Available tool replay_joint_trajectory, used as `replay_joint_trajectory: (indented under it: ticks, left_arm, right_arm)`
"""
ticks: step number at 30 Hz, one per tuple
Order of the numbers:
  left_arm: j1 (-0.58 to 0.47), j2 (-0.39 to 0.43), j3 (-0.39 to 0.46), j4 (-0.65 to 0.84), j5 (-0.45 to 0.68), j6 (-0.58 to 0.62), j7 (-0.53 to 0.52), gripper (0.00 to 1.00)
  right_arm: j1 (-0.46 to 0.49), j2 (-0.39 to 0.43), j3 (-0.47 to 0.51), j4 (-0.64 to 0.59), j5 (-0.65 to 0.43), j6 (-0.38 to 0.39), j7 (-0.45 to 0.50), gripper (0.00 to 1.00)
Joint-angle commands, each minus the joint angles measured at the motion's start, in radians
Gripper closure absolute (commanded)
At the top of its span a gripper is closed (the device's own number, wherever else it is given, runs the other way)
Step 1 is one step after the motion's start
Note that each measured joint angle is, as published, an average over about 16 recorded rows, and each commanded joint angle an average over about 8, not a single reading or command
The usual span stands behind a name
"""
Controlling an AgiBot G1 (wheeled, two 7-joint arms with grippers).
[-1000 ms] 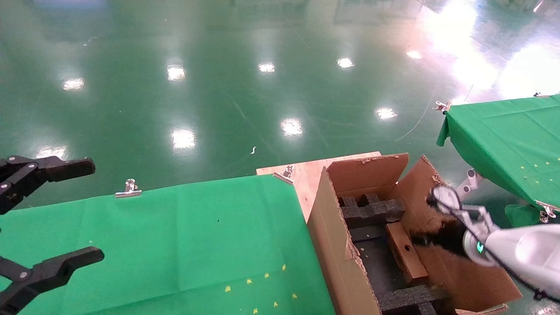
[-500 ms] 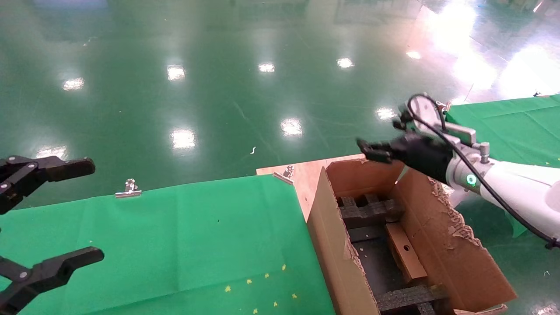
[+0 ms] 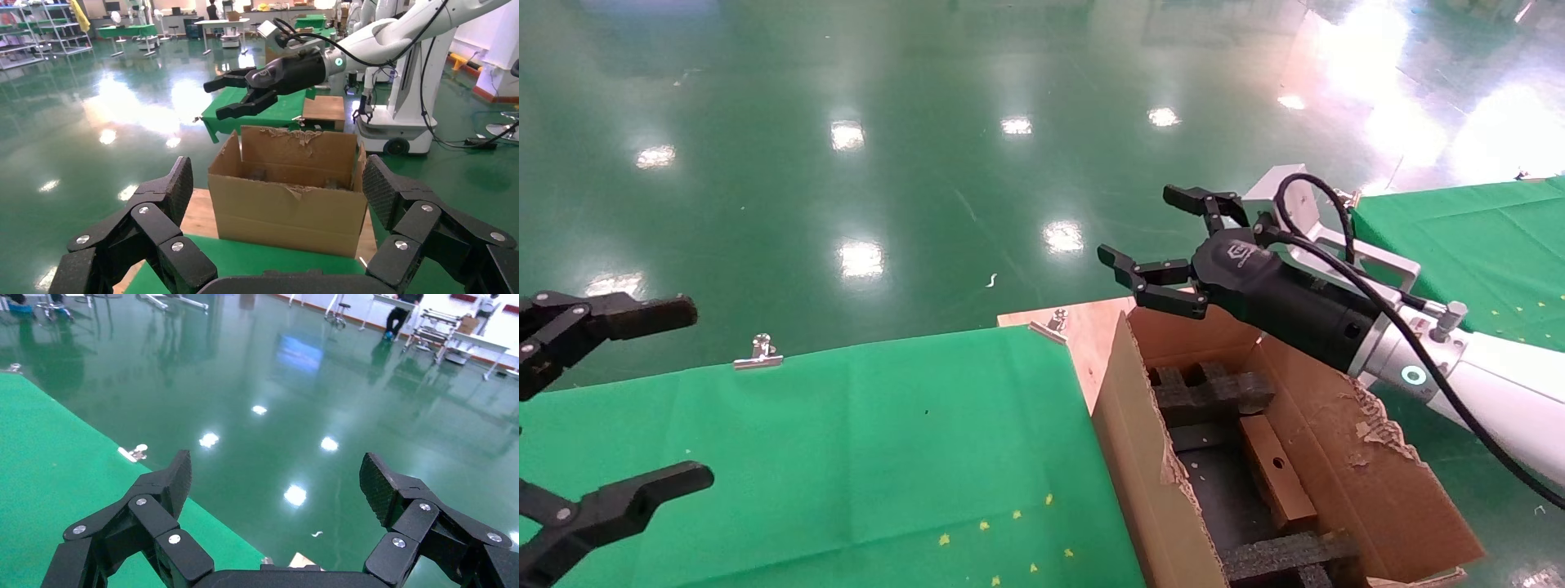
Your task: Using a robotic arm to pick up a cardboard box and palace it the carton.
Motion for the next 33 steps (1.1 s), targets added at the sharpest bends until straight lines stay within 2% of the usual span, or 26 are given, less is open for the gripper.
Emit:
replay_joint_trajectory:
  ticks: [1,6,10,33]
  left_arm:
    - [0.0,0.0,0.0,0.0,0.0,0.0,0.0,0.0]
    - [0.0,0.0,0.0,0.0,0.0,0.0,0.0,0.0]
    - [0.0,0.0,0.0,0.0,0.0,0.0,0.0,0.0]
    - [0.0,0.0,0.0,0.0,0.0,0.0,0.0,0.0]
  right_arm:
    - [0.001,0.001,-0.003,-0.001,-0.004,0.003,-0.001,0.0]
    - [-0.011,-0.009,0.033,-0.002,0.042,-0.067,-0.046,0.0]
    - [-0.034,-0.023,0.101,-0.006,0.125,-0.162,-0.137,0.0]
    - [-0.219,-0.137,0.647,-0.039,0.784,-0.942,-0.855,0.0]
